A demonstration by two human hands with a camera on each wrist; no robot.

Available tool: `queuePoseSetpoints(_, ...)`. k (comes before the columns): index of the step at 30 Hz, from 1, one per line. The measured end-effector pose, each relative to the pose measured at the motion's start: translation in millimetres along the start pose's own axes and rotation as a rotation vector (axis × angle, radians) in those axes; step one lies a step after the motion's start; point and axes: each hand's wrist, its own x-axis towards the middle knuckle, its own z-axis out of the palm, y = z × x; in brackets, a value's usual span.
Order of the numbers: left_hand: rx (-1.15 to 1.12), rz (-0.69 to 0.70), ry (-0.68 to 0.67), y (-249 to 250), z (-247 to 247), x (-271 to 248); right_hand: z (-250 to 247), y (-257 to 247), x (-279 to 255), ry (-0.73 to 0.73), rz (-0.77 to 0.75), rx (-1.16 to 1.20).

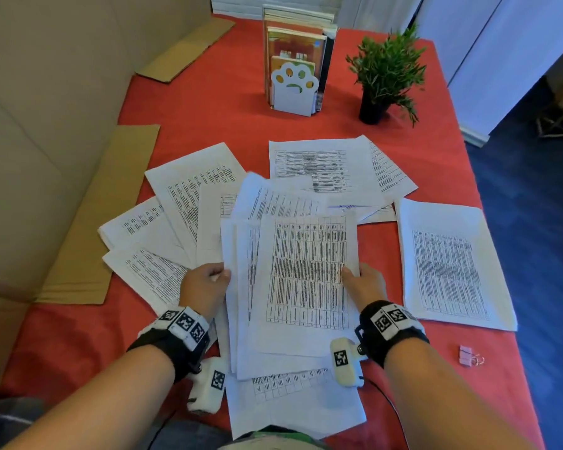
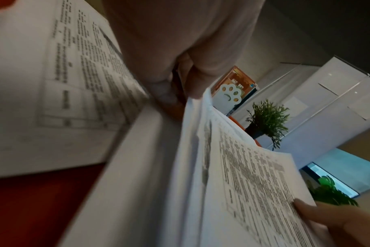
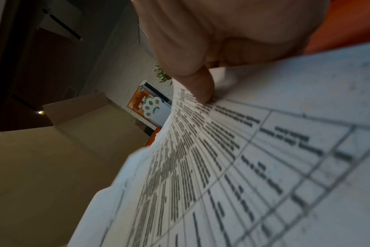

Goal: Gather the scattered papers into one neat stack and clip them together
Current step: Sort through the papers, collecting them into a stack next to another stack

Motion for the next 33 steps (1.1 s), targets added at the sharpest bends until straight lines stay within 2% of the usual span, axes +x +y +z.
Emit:
queuePoseSetpoints(3, -0.082, -0.001, -0.026, -12.9, -0.6, -7.2, 2.8, -0.3, -6.3, -0.083, -0.011, -0.045)
queuePoseSetpoints(8, -0.192, -0.14, -0.141, -21.6, -5.5, -15.4, -3.0, 0.0, -5.0, 0.052, 0.027, 0.037)
queuePoseSetpoints(11, -0.212, -0.216, -0.354, -15.2, -8.7, -29.7, -6.2, -3.1, -5.2, 0.043, 0.01, 0.045)
queuePoseSetpoints(15, -0.231, -0.324, -0.621, -17.5, -3.0, -36.6, -0.3, -7.0, -11.4, -0.037, -0.03, 0.015)
queuePoseSetpoints(18, -0.121, -0.31, -0.767, -21.0, 4.3, -40.2, 3.4, -6.1, -14.4, -0.162, -0.026, -0.051)
queuePoseSetpoints(20, -0.023, -0.261, -0.813, -18.9, 9.0, -42.0, 2.2, -5.4, -16.0, -0.178, -0.023, -0.078)
queuePoseSetpoints(21, 0.034, -0.197, -0.762, -16.8, 10.2, -39.8, 0.5, -4.2, -15.4, -0.162, -0.022, -0.067)
queuePoseSetpoints(22, 0.111, -0.109, -0.636, -15.7, 10.1, -32.9, -2.8, -3.9, -15.4, -0.139, -0.017, -0.055)
queuePoseSetpoints(24, 0.248, 0.012, -0.279, -15.0, 4.8, -14.4, -10.4, -2.8, -15.0, -0.098, -0.011, -0.023)
queuePoseSetpoints(25, 0.28, 0.02, -0.138, -15.2, 0.9, -5.7, -14.6, -1.2, -14.4, -0.095, -0.007, -0.007)
queuePoseSetpoints(26, 0.283, -0.009, -0.071, -16.1, -3.2, 2.2, -19.0, -0.7, -15.4, -0.105, -0.004, 0.002)
queuePoseSetpoints(28, 0.276, -0.109, -0.109, -19.8, -8.6, 10.7, -25.7, 1.1, -18.5, -0.147, 0.005, 0.027)
queuePoseSetpoints(30, 0.303, -0.131, -0.196, -21.3, -10.1, 11.7, -26.9, 5.2, -21.4, -0.196, 0.038, 0.087)
queuePoseSetpoints(33, 0.261, 0.056, -0.165, -19.5, -7.8, 7.1, -23.5, 9.3, -23.3, -0.245, 0.074, 0.185)
